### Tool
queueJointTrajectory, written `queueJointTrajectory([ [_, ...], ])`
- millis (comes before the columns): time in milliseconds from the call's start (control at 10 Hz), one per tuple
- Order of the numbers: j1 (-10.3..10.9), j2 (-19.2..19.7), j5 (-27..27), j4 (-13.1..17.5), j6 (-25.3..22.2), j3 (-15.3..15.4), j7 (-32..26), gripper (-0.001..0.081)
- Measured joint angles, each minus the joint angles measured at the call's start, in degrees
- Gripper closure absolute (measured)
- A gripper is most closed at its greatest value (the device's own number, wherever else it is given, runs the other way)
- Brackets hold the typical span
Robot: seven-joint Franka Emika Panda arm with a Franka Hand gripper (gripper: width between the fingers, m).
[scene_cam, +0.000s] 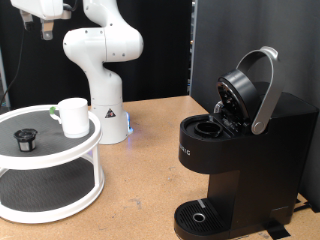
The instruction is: Make a cup of coffee with the keurig machine
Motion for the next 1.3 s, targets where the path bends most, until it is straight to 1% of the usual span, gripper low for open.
queueJointTrajectory([
  [300, 0.0, 0.0, -0.9, -0.1, -0.4, 0.0, -1.0, 0.0],
  [500, -0.2, 0.2, -1.7, -0.2, -0.1, -1.2, -1.6, 0.0],
  [600, -0.6, 0.6, -2.3, -0.3, 1.2, -2.3, -1.8, 0.0],
  [800, -1.4, 1.7, -4.0, -1.7, 6.8, -4.5, -1.7, 0.0],
  [1000, -2.1, 3.9, -4.1, -2.9, 12.3, -5.9, 1.2, 0.0],
  [1100, -2.1, 5.3, -2.8, -2.9, 13.3, -6.2, 3.4, 0.0],
  [1300, -2.0, 7.4, 0.6, -2.4, 13.2, -6.2, 4.5, 0.0],
])
